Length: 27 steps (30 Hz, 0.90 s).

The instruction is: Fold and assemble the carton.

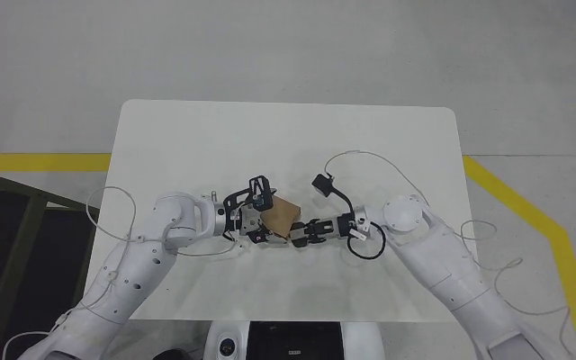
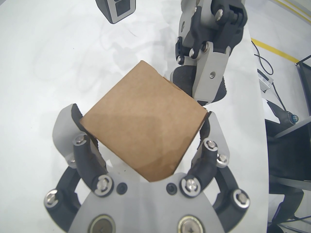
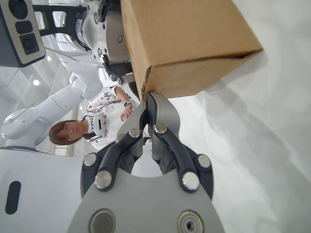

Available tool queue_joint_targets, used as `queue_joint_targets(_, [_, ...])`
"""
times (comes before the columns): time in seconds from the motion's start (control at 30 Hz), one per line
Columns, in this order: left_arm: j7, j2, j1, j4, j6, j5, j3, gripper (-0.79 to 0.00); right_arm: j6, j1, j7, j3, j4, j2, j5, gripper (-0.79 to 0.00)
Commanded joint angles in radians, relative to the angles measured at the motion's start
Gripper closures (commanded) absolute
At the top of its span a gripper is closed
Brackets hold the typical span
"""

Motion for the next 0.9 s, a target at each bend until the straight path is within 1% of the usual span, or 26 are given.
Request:
queue_joint_targets(0.0, [-0.001, 0.001, -0.002, 0.002, -0.002, 0.001, -0.004, -0.785, 0.0, 0.0, 0.003, 0.007, -0.002, 0.002, 0.001, 0.0])
queue_joint_targets(0.1, [-0.016, 0.005, -0.005, 0.004, -0.005, -0.035, -0.023, -0.785, 0.004, -0.008, -0.001, 0.026, -0.013, 0.008, -0.003, 0.0])
queue_joint_targets(0.2, [-0.06, 0.014, -0.004, -0.008, -0.021, -0.11, -0.058, -0.785, 0.004, -0.027, -0.011, 0.053, -0.026, 0.016, -0.01, 0.0])
queue_joint_targets(0.37, [-0.162, 0.041, 0.024, -0.06, -0.039, -0.249, -0.142, -0.785, -0.013, -0.063, -0.014, 0.094, -0.044, 0.03, -0.004, 0.0])
queue_joint_targets(0.43, [-0.202, 0.052, 0.04, -0.079, -0.033, -0.322, -0.179, -0.785, -0.031, -0.073, -0.018, 0.11, -0.052, 0.034, 0.002, 0.0])
queue_joint_targets(0.57, [-0.279, 0.069, 0.048, -0.107, 0.038, -0.455, -0.244, -0.785, -0.089, -0.082, -0.031, 0.138, -0.064, 0.039, 0.005, 0.0])
queue_joint_targets(0.63, [-0.291, 0.073, 0.044, -0.114, 0.082, -0.478, -0.264, -0.785, -0.165, -0.079, -0.056, 0.156, -0.067, 0.041, -0.01, 0.0])
queue_joint_targets(0.73, [-0.262, 0.071, 0.034, -0.104, 0.16, -0.485, -0.275, -0.785, -0.284, -0.07, -0.116, 0.179, -0.067, 0.044, -0.073, 0.0])
queue_joint_targets(0.87, [-0.173, 0.061, 0.02, -0.083, 0.273, -0.46, -0.271, -0.785, -0.404, -0.053, -0.202, 0.213, -0.057, 0.047, -0.16, 0.0])
